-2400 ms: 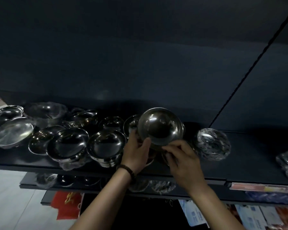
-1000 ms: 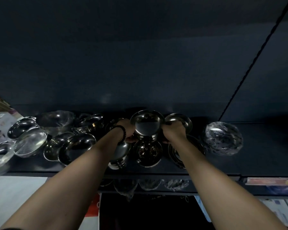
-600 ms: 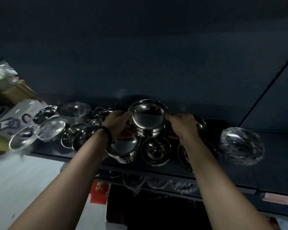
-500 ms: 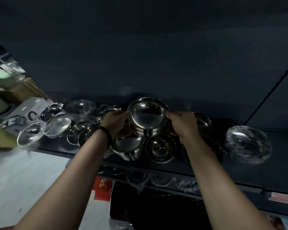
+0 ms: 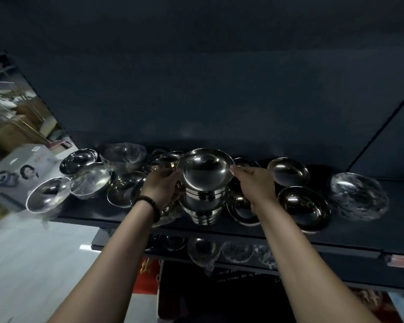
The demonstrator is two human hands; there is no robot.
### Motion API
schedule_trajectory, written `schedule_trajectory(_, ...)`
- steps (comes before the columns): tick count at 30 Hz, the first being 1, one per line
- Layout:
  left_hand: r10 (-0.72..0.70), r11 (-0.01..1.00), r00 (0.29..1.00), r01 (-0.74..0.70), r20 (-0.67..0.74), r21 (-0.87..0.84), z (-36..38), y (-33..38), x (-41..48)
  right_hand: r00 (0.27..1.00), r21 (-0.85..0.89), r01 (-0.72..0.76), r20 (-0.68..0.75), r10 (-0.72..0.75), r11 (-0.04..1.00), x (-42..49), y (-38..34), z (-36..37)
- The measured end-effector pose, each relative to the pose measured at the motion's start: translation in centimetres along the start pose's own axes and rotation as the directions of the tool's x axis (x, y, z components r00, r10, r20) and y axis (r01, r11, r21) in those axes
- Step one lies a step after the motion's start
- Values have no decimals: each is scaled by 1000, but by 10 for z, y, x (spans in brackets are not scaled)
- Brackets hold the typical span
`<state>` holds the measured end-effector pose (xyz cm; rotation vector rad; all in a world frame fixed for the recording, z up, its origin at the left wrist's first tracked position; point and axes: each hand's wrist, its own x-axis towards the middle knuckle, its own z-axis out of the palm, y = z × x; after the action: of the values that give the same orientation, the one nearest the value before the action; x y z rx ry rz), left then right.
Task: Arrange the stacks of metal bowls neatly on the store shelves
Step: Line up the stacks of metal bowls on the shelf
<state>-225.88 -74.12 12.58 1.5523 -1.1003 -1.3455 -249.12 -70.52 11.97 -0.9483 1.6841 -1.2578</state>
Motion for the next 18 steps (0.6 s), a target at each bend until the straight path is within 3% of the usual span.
schedule_trajectory(4,34,999,999,-33,-19,39,-5,-21,-5,996,-43,-40,-77,37,998,-4,9,16)
schedule_trajectory(13,36,968,998,-47,51,246,-16,-62,18,994,-131,-61,-102,47,990,-3,27,37)
schedule_trajectory(18,30,946,997,-52,74,319,-12,-54,6,986,-173,-143,-109,126,975,7,40,42)
